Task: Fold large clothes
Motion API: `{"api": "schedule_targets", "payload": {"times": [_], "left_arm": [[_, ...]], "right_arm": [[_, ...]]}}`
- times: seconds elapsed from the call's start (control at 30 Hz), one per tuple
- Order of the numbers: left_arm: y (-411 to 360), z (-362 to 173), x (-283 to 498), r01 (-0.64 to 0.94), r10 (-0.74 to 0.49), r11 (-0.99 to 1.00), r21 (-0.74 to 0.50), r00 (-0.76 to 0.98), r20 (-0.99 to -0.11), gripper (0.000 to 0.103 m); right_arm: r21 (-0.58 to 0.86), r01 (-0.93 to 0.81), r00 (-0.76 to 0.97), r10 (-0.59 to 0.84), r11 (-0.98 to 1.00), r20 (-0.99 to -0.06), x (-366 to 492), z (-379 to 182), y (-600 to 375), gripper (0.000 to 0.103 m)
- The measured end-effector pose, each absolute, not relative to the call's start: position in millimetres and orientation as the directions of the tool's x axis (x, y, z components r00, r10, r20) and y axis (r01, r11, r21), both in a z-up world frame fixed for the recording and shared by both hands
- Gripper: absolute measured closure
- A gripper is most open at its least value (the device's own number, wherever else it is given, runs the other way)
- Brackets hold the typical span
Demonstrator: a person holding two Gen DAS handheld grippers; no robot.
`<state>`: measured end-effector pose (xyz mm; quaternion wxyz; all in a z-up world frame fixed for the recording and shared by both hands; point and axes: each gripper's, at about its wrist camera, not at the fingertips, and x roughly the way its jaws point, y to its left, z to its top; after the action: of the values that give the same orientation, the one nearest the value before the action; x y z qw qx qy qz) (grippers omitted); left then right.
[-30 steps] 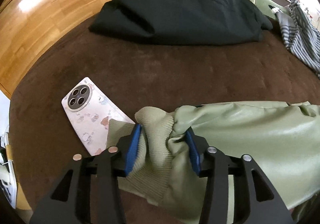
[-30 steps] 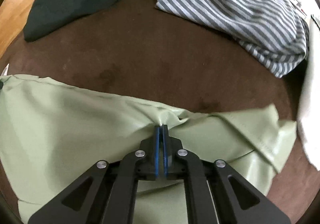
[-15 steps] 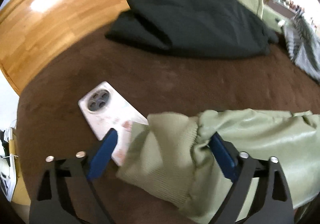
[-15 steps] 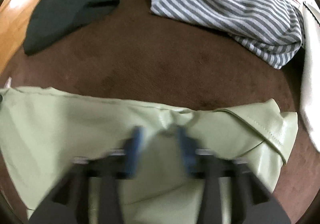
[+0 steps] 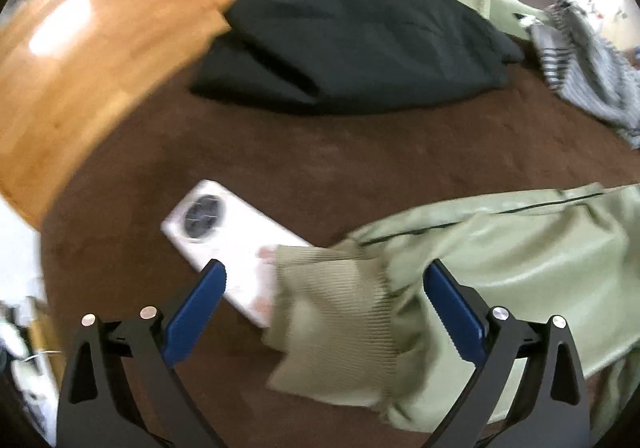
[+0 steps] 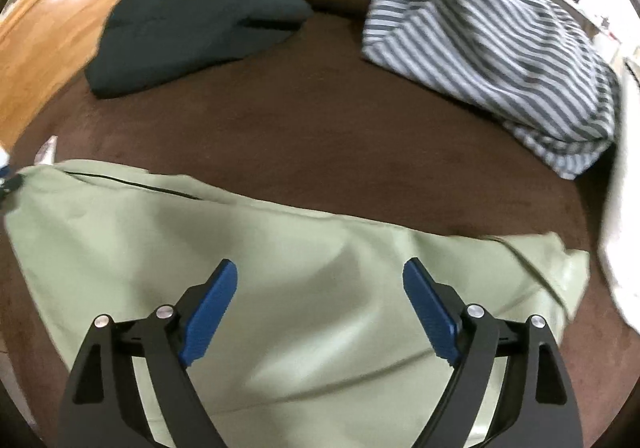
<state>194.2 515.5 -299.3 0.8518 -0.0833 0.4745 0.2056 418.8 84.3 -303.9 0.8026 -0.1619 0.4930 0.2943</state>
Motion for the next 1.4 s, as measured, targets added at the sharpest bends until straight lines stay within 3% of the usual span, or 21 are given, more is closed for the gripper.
{"api": "schedule_targets", "payload": {"times": [0.07,0.17,0.33,0.6,0.9,1.1,1.23,1.4], "left_arm": [[519,-300,196,-0.405,0.193,0.914,-0.024,0.488,-0.851,0.007],[512,-292,195,-0.359,0.175,0.933,-0.026,0.517,-0.838,0.007],[504,-274,179,-0.387,0.260,0.921,0.042,0.530,-0.807,0.007],[486,-243,132,-0.396,0.202,0.916,-0.060,0.588,-0.783,0.007],[403,-214,84,-0.201,0.053,0.976,-0.088,0.606,-0.794,0.007],[346,-212,63,-0.085,-0.132,0.970,-0.227,0.602,-0.787,0.007],[306,-223,48,-0.024,-0.177,0.972,-0.235,0.584,-0.792,0.007],[266,-239,36,0.011,-0.189,0.976,-0.219,0.551,-0.813,0.007]], "right_arm": [[0.064,-0.655,0.318,0.351,0.753,-0.881,412,-301,99,0.019],[0.089,-0.694,0.291,0.393,0.714,-0.872,400,-296,124,0.018],[0.147,-0.749,0.231,0.463,0.646,-0.856,381,-290,169,0.018],[0.248,-0.707,0.227,0.544,0.663,-0.808,338,-261,178,0.018],[0.199,-0.614,0.320,0.471,0.764,-0.822,239,-208,112,0.018],[0.155,-0.574,0.353,0.414,0.804,-0.839,140,-182,71,0.018],[0.159,-0.535,0.343,0.386,0.830,-0.856,76,-186,51,0.018],[0.281,-0.362,0.269,0.388,0.889,-0.882,3,-218,12,0.018]]}}
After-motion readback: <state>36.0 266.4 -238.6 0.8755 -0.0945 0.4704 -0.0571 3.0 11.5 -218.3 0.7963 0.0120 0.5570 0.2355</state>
